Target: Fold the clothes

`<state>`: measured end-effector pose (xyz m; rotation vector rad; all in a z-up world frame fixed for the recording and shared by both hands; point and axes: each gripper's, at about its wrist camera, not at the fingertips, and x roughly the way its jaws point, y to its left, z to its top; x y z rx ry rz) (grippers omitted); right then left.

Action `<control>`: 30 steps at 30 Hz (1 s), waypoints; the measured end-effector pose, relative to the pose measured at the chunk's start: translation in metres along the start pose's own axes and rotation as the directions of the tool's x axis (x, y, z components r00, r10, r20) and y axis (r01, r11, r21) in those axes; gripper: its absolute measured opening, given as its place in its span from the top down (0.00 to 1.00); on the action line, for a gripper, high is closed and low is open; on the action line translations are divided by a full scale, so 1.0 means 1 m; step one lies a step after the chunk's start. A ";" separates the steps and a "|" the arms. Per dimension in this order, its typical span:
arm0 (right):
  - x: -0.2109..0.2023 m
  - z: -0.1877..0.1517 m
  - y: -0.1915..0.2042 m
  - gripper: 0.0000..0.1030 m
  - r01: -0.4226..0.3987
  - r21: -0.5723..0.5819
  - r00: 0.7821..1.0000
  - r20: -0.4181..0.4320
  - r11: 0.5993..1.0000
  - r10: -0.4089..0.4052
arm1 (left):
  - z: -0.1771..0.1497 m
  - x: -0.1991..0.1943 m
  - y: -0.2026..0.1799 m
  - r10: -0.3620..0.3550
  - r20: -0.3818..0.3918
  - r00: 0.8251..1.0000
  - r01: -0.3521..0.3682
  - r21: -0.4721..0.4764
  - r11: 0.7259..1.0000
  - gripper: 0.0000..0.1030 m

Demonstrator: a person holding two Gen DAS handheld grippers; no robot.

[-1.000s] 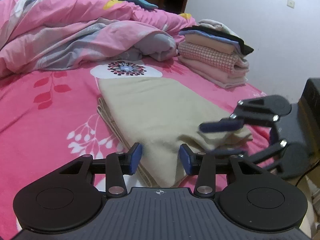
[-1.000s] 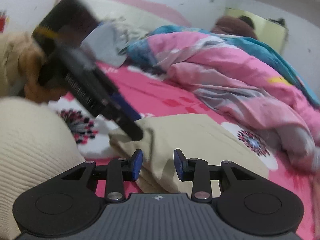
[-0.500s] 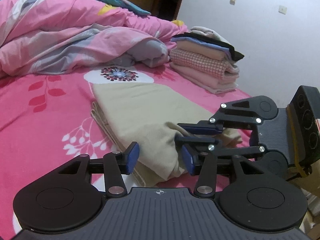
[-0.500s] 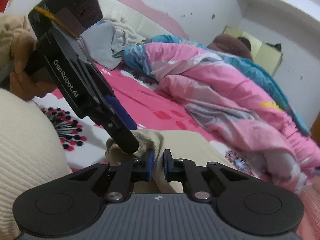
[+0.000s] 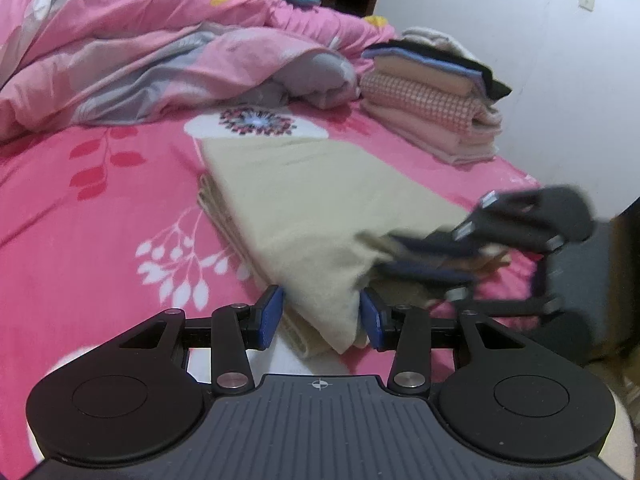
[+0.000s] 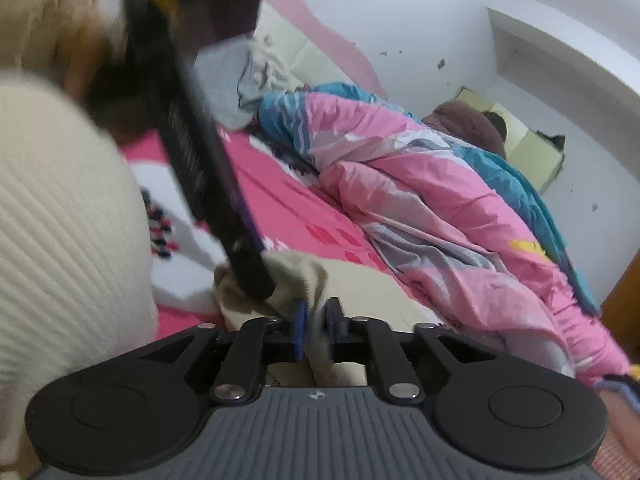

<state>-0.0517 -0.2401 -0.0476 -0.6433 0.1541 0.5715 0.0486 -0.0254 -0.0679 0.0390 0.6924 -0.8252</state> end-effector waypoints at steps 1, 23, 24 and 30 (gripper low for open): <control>-0.003 0.000 -0.001 0.80 -0.004 0.000 1.000 0.002 1.000 0.004 | -0.001 0.001 0.001 0.000 -0.004 1.000 0.000 -0.007 1.000 0.59; 0.001 -0.029 -0.021 0.82 0.055 0.404 0.989 -0.148 0.913 0.006 | 0.022 0.023 -0.038 0.172 0.051 0.984 -0.177 0.124 0.976 0.36; -0.005 -0.027 -0.025 0.82 0.062 0.423 0.990 -0.139 0.904 -0.003 | 0.021 0.028 -0.039 0.192 0.046 0.980 -0.196 0.133 0.972 0.36; -0.028 -0.035 -0.065 0.81 0.184 0.581 0.982 -0.136 0.793 -0.129 | 0.019 0.026 -0.034 0.190 0.030 0.981 -0.193 0.115 0.975 0.35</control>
